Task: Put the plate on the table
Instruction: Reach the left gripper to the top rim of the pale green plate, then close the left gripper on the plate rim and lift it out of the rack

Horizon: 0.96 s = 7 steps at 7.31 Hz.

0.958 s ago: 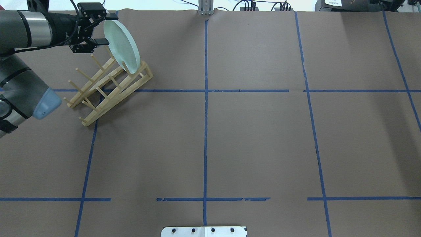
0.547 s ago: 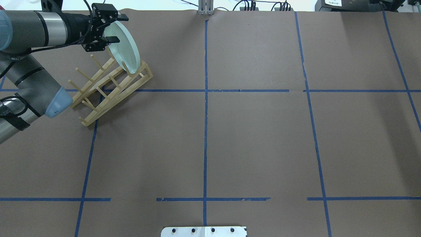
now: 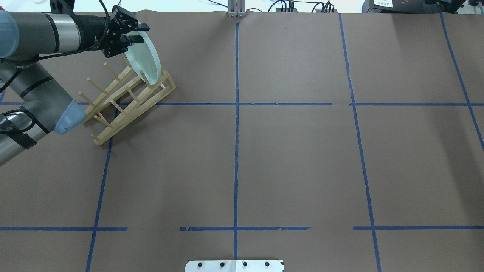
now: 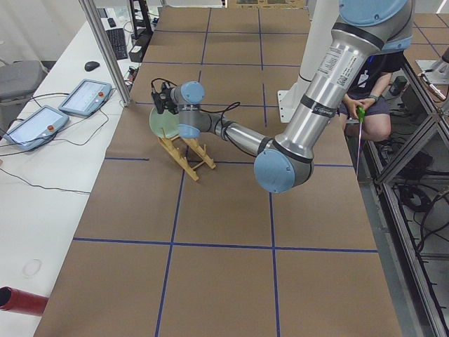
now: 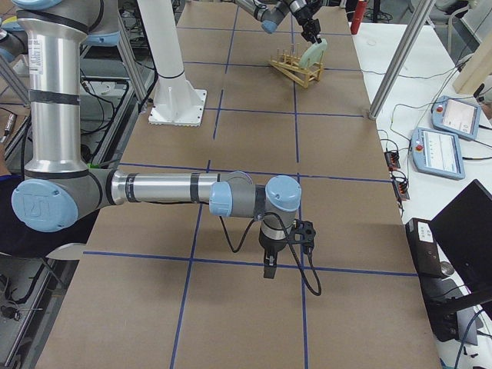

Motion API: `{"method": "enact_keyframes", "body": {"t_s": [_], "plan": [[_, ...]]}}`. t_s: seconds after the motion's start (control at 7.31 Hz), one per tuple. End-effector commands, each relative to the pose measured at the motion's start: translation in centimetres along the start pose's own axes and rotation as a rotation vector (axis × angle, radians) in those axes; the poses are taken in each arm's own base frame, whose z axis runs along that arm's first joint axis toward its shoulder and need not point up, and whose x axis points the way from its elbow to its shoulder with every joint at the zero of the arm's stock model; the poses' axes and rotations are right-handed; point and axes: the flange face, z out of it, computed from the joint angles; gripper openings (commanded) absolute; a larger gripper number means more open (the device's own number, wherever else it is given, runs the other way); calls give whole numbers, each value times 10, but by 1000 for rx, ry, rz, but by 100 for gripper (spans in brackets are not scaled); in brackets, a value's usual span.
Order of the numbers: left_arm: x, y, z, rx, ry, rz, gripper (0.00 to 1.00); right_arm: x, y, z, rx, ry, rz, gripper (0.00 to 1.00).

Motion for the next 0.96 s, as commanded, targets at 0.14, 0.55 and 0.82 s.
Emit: {"method": "enact_keyframes", "body": {"t_s": [0.14,0.55,0.82], "plan": [[0,-2,-2,0,8,6,11,0,0,0,0,0,0,100],[-2,-2,-14,-17,72,29,0,0,0,0,-1,0,-1,100],[-10,-3,-29,-32,138,45,0,0,0,0,-1,0,1,100]]}}
